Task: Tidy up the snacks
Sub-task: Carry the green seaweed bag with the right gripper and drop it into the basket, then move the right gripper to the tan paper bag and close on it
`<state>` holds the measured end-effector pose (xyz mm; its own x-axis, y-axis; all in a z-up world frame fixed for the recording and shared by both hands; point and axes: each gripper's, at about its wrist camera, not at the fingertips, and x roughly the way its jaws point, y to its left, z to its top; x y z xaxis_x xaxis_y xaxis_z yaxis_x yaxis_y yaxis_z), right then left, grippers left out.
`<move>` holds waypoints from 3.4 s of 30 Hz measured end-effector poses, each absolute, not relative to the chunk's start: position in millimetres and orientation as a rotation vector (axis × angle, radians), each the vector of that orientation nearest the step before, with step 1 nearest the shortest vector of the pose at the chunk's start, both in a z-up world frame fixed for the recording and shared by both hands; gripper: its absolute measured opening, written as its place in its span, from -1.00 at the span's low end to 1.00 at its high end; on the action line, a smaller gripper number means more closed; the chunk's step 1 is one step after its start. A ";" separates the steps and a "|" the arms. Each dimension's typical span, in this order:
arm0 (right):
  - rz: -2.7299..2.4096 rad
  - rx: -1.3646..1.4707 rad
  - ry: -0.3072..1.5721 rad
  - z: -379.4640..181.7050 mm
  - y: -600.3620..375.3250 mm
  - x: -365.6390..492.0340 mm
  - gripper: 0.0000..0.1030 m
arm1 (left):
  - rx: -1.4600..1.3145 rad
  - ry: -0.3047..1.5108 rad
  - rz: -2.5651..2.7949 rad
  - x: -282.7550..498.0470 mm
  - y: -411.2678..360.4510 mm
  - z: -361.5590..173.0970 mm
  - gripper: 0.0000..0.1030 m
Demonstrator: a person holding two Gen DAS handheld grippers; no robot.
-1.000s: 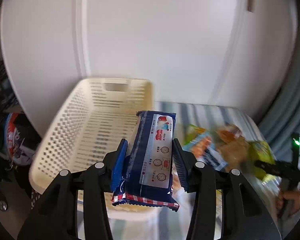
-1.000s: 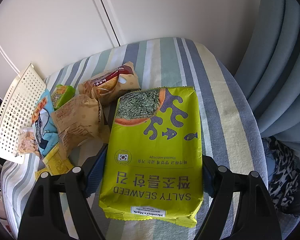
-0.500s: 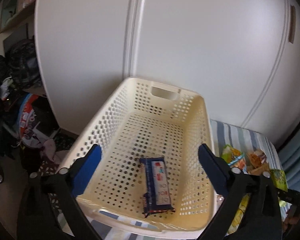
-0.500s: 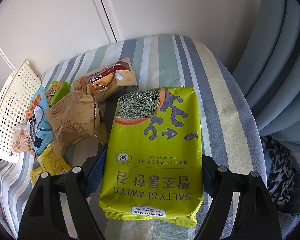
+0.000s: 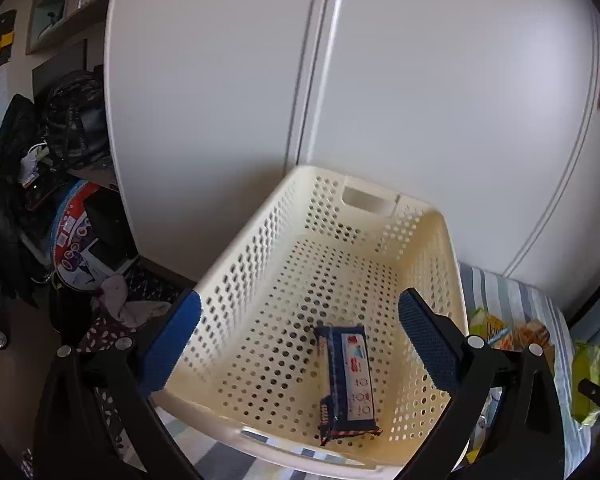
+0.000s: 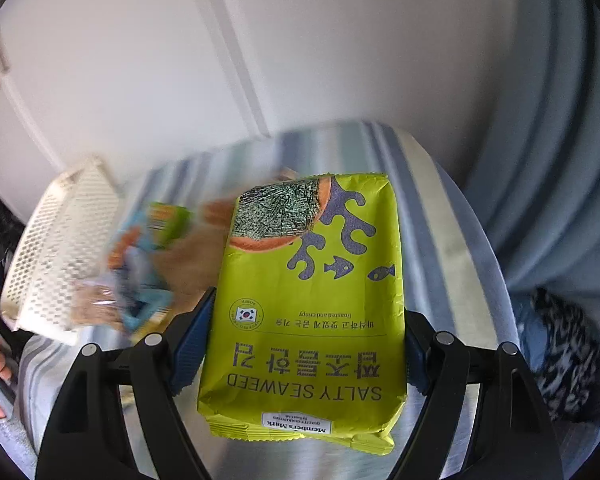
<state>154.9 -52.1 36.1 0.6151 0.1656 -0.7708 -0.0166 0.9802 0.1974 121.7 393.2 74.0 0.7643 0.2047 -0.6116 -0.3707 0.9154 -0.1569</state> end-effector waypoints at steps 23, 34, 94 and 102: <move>0.497 0.066 0.909 86.2 260.3 230.3 0.52 | -0.231 0.489 0.555 87.1 428.1 101.4 0.95; 0.512 0.063 0.911 80.3 274.3 243.0 0.66 | -0.109 0.490 0.615 90.4 409.2 103.5 0.95; 0.038 0.702 1.109 -10.5 -2.0 201.7 0.80 | -0.231 0.465 0.168 82.9 359.7 109.7 0.95; -0.085 0.506 1.109 -8.4 17.7 230.6 0.84 | -0.225 0.465 0.167 83.5 358.6 108.6 0.95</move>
